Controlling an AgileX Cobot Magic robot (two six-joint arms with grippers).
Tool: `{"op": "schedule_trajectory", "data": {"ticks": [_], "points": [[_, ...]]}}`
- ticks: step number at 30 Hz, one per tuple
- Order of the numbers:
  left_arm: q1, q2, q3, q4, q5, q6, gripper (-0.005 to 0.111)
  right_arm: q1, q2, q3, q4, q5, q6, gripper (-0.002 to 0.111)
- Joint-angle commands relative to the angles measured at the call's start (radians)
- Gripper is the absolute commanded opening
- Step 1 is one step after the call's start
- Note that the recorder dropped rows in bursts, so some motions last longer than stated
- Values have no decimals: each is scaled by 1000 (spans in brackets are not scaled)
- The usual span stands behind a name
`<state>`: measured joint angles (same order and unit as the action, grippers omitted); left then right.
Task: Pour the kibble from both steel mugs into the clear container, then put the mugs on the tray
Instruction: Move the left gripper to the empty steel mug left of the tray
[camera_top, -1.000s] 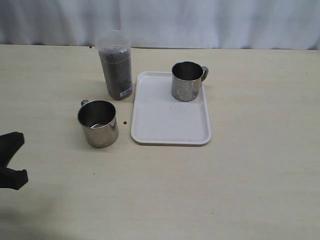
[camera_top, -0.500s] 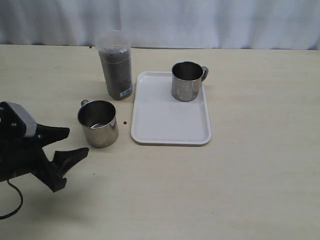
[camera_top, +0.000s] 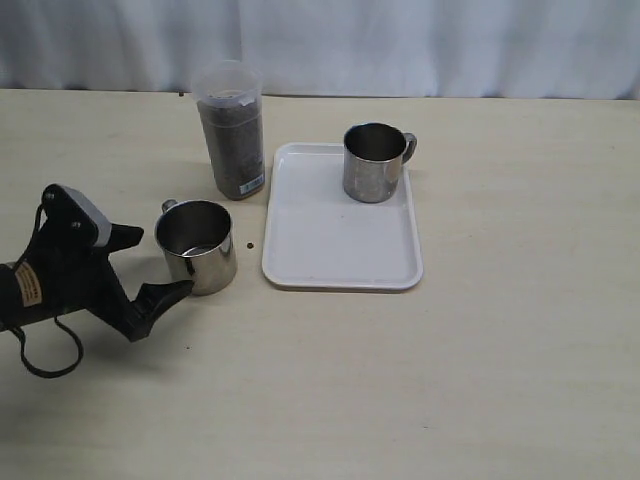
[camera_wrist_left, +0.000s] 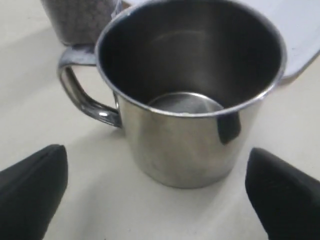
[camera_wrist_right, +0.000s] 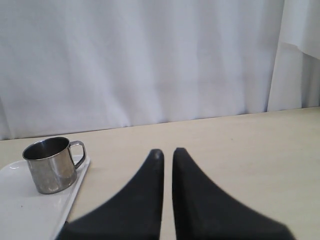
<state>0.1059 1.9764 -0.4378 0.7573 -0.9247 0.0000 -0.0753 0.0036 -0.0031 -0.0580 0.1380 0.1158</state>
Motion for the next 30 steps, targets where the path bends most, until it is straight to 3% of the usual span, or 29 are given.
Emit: {"op": "schedule_trajectory", "data": {"ticks": [1,15,30], "points": [[-2,2,-33,-10,-31,10,86,-5,-4,3,3,0,-7,5],[-2,144,-91,-10,-218,6,86,-5,-4,3,3,0,-7,5],[-2,147,-135,68,-233,-70,86,-5,-4,3,3,0,-7,5]]}}
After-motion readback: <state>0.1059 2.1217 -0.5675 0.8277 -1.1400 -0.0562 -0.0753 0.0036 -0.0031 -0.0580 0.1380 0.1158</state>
